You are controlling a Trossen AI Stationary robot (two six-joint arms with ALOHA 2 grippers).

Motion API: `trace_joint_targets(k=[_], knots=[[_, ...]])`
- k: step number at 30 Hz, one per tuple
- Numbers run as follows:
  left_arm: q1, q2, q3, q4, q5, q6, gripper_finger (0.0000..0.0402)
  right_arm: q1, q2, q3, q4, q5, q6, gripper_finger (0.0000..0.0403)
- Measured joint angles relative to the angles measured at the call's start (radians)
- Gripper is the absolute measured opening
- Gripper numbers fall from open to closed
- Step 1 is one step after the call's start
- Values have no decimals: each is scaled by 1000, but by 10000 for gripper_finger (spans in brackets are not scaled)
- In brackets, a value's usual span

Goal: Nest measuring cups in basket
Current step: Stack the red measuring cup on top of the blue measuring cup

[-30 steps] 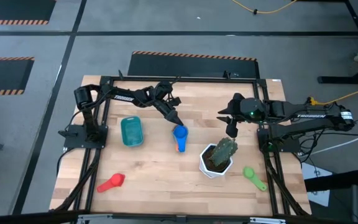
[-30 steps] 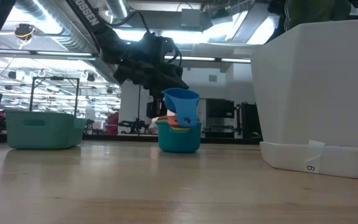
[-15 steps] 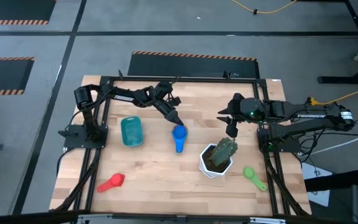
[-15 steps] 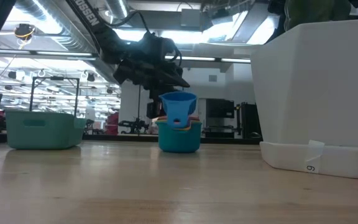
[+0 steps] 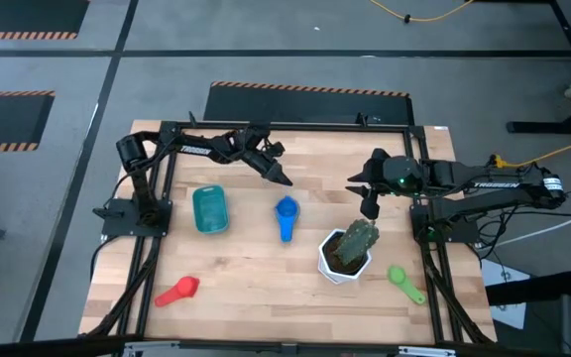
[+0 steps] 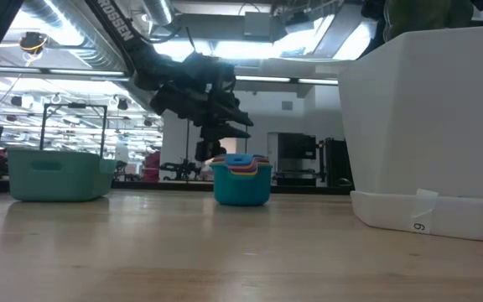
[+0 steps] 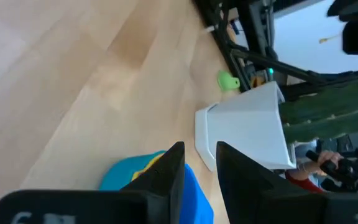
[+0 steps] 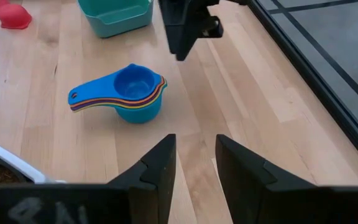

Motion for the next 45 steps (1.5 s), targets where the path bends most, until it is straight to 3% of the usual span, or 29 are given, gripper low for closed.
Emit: trace_joint_targets(k=[8, 13, 17, 23, 27, 31, 36, 45], knots=[[15, -100, -1, 32, 176, -22, 85, 0, 0, 0, 0, 0, 0, 117], [-30, -245, -1, -56, 177, -82, 85, 0, 0, 0, 0, 0, 0, 117], [-104, -383, 0, -229, 98, -80, 85, 0, 0, 0, -1, 0, 0, 117], [-300, -585, 0, -610, -201, -94, 85, 0, 0, 0, -1, 0, -1, 117], [-488, -684, 0, -891, -428, -243, 85, 0, 0, 0, -1, 0, 0, 117], [-689, -733, 0, -1086, -570, -436, 85, 0, 0, 0, -1, 0, 2, 117], [-900, -738, 0, -1153, -642, -592, 85, 0, 0, 0, 0, 0, 0, 117], [-1118, -698, 0, -1151, -587, -934, 88, 0, 0, 0, 0, 0, 0, 117]])
